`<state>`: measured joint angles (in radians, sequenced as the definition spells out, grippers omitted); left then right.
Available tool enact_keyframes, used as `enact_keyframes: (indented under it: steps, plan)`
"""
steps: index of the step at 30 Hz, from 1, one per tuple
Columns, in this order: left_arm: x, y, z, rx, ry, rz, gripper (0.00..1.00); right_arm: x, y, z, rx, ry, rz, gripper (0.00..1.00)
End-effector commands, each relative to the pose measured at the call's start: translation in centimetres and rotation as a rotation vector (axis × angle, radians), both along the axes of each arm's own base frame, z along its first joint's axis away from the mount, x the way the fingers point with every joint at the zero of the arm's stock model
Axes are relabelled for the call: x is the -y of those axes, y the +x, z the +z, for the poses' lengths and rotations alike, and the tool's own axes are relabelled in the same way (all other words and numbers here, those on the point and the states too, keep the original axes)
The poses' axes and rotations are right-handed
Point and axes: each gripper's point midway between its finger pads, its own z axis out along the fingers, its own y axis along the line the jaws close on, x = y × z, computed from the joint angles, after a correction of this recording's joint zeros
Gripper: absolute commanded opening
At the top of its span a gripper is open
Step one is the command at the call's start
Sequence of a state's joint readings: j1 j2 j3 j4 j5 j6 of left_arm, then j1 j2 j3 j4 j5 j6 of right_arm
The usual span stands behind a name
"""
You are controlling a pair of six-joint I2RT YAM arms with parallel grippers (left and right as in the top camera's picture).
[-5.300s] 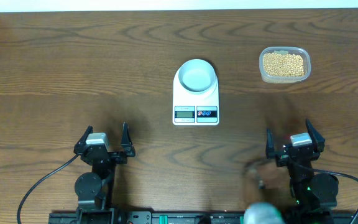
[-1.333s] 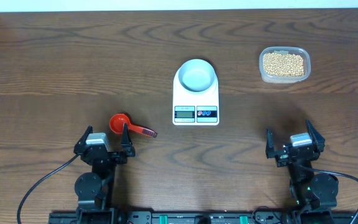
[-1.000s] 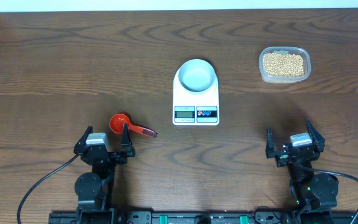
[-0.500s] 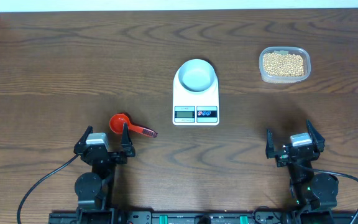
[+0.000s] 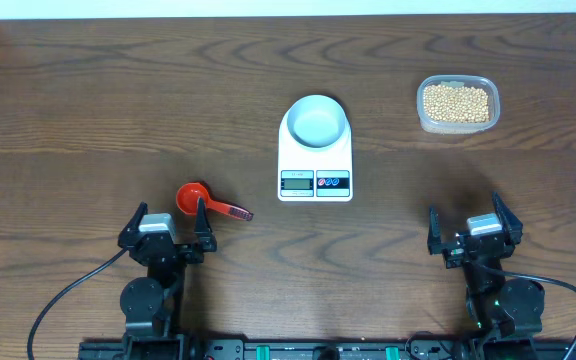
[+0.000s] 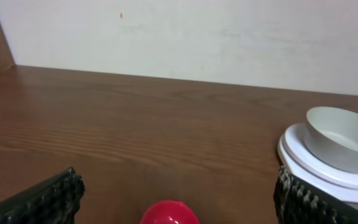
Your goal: Scoop item into bowl and weigh 50g on scale
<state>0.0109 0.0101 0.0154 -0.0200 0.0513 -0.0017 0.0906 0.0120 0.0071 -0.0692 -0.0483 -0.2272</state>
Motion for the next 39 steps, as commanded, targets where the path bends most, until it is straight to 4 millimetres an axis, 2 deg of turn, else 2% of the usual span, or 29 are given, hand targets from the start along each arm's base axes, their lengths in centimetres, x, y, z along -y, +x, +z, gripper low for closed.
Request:
enact_keyframes:
  steps: [1, 5, 12, 25, 29, 39]
  plan:
    - [-0.9, 0.0, 0.0, 0.011, 0.021, 0.054, 1.00, -0.1, 0.0, 0.0, -0.001, 0.009, 0.003, 0.99]
    - [-1.2, 0.1, 2.3, 0.103, 0.019, 0.069, 1.00, -0.1, 0.0, 0.0, -0.001, 0.009, 0.003, 0.99]
    - [-1.1, -0.1, 3.8, 0.146, -0.086, 0.067, 1.00, -0.1, 0.0, 0.0, -0.001, 0.009, 0.003, 0.99]
    - [-1.2, -0.8, 5.9, 0.012, -0.120, 0.082, 1.00, -0.1, 0.0, 0.0, -0.001, 0.009, 0.003, 0.99]
    - [-1.2, 0.1, 6.3, -0.058, -0.117, 0.086, 1.00, -0.1, 0.0, 0.0, -0.001, 0.009, 0.003, 0.99]
    - [-1.2, 4.3, 7.0, -0.280, -0.110, 0.099, 1.00, -0.1, 0.0, 0.0, -0.001, 0.009, 0.003, 0.99]
